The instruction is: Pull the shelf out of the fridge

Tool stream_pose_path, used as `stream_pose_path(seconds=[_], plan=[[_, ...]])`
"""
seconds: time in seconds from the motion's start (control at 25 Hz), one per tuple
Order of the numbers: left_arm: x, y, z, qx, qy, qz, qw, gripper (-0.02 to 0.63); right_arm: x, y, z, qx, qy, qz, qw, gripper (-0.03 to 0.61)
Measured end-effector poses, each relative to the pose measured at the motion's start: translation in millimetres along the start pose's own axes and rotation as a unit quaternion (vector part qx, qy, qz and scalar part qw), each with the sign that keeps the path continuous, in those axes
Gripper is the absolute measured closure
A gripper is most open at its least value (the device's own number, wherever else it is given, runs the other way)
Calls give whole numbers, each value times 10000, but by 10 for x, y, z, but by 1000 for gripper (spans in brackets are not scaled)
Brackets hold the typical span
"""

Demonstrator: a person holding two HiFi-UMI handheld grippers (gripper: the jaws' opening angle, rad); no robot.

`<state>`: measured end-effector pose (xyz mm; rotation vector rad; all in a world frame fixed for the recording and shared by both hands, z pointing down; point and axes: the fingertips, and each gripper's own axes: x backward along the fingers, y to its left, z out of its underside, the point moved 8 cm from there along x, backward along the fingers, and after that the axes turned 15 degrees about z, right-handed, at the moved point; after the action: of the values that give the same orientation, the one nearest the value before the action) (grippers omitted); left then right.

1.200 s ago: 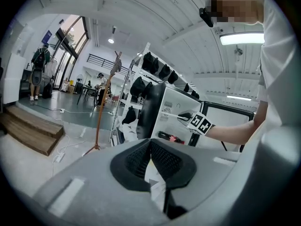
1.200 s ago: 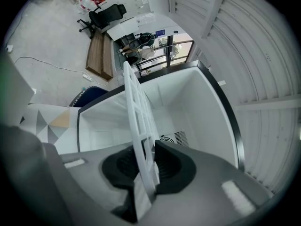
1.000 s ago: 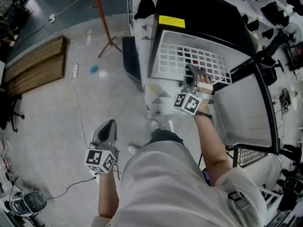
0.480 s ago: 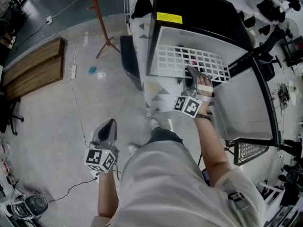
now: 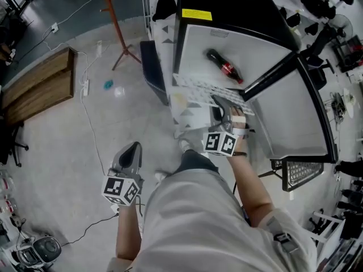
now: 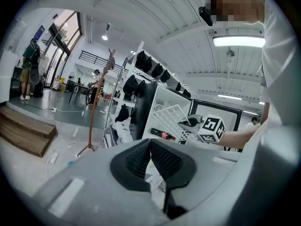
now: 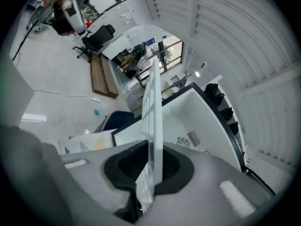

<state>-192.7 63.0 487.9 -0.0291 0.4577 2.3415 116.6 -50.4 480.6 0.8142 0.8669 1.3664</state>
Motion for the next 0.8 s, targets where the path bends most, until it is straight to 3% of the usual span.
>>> stream_pose_path(seconds=[0.24, 0.44, 0.56, 0.8], plan=[[54, -28, 42, -7, 44, 15, 10000, 604, 258, 160, -252, -646, -314, -584, 9957, 548], [118, -26, 52, 12, -22, -88, 10000, 604, 292, 162, -547, -1508, -651, -1121, 9800, 548], [169, 3, 32, 30, -102, -237, 9997, 604, 218, 174, -716, -2200, -880, -1574, 9587, 548], [350, 75, -53, 23, -370, -722, 9967, 604, 30, 205, -1073, -3296, -1251, -2432, 9036, 549]])
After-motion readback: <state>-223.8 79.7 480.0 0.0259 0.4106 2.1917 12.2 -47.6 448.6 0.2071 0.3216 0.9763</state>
